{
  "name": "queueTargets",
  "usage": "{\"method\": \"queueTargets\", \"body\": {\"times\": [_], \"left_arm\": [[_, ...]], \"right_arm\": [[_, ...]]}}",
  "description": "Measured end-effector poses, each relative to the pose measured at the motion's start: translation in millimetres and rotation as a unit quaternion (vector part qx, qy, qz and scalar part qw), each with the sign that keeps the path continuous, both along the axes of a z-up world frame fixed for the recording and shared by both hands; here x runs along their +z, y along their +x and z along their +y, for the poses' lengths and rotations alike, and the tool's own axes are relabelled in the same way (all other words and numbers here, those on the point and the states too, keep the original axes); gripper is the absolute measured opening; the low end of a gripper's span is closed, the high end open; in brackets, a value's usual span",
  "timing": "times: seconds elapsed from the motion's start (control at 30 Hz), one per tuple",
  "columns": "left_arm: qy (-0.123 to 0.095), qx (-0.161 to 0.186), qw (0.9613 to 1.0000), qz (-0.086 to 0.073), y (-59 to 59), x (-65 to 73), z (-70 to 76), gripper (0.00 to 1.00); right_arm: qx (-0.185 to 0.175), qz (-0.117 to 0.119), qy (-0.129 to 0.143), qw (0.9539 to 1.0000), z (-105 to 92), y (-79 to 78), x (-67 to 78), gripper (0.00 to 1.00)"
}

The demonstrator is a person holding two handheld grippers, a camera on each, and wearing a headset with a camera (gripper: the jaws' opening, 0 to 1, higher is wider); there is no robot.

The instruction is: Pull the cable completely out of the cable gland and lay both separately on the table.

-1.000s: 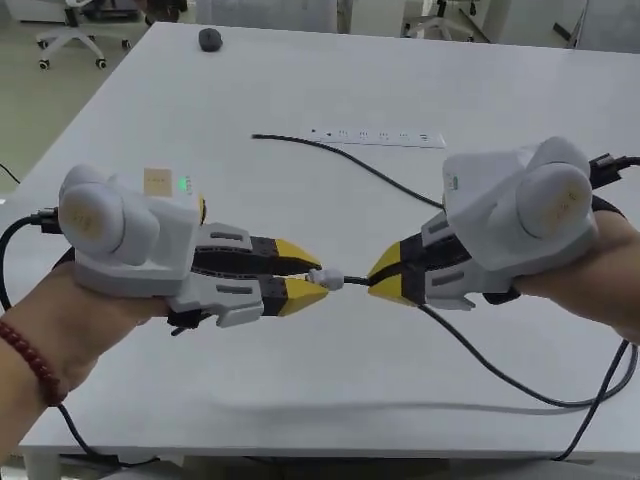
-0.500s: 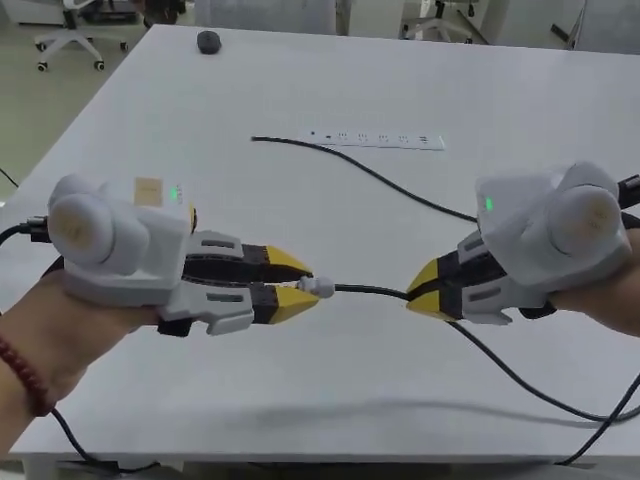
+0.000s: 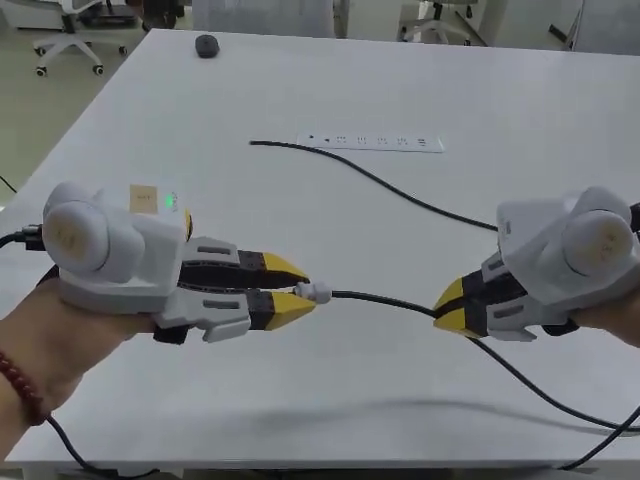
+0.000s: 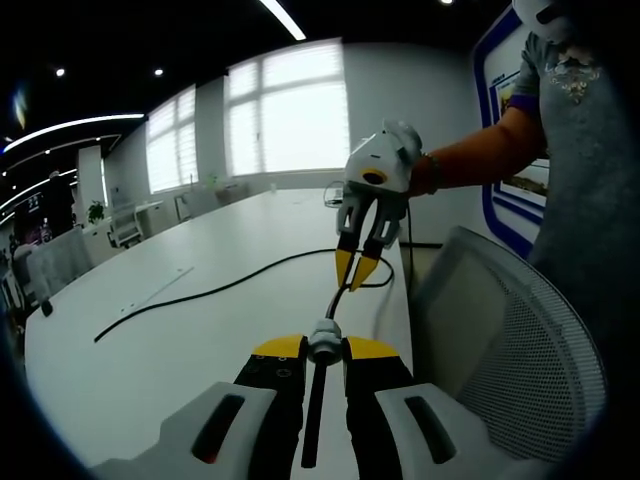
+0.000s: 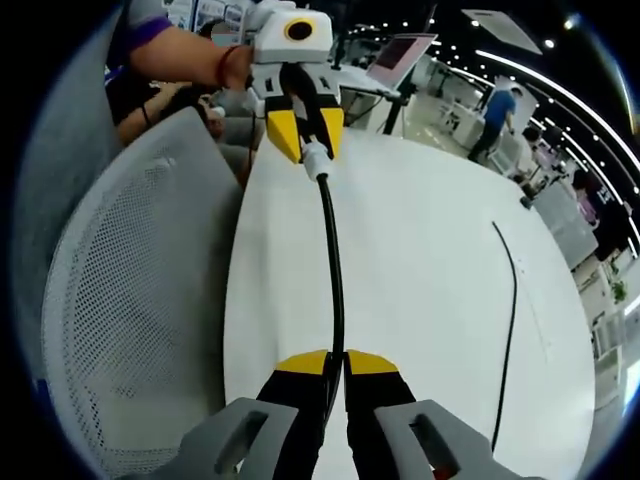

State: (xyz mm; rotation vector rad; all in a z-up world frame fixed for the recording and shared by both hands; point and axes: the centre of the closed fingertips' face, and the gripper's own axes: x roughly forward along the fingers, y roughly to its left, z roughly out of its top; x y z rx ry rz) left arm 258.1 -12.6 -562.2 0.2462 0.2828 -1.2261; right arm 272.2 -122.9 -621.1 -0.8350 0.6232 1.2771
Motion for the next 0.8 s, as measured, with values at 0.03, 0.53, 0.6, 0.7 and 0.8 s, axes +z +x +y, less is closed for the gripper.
{"method": "queueTargets", "body": {"times": [0.03,0.53,0.6,0.7,0.8], "left_arm": [[0.0,0.0,1.0,0.0,-0.1,0.1,0.0,0.14],[-0.009,0.009,0.9999,0.0,0.4,4.0,-2.9,0.14],[-0.008,0.007,0.9999,0.0,-0.7,3.1,-4.9,0.14],[-0.009,0.006,0.9999,0.001,-0.8,3.3,-6.8,0.14],[-0.01,0.005,0.9999,0.0,-0.7,4.6,-8.6,0.14]], "right_arm": [[0.0,0.001,0.0,1.0,0.2,-0.4,0.2,0.0],[-0.008,0.011,0.026,0.9996,11.6,-6.5,12.4,0.07],[-0.006,0.006,0.036,0.9993,19.4,-7.3,19.1,0.09],[0.0,0.003,0.053,0.9986,32.7,-11.1,27.9,0.1],[0.008,-0.001,0.063,0.998,45.0,-14.4,35.0,0.11]]}}
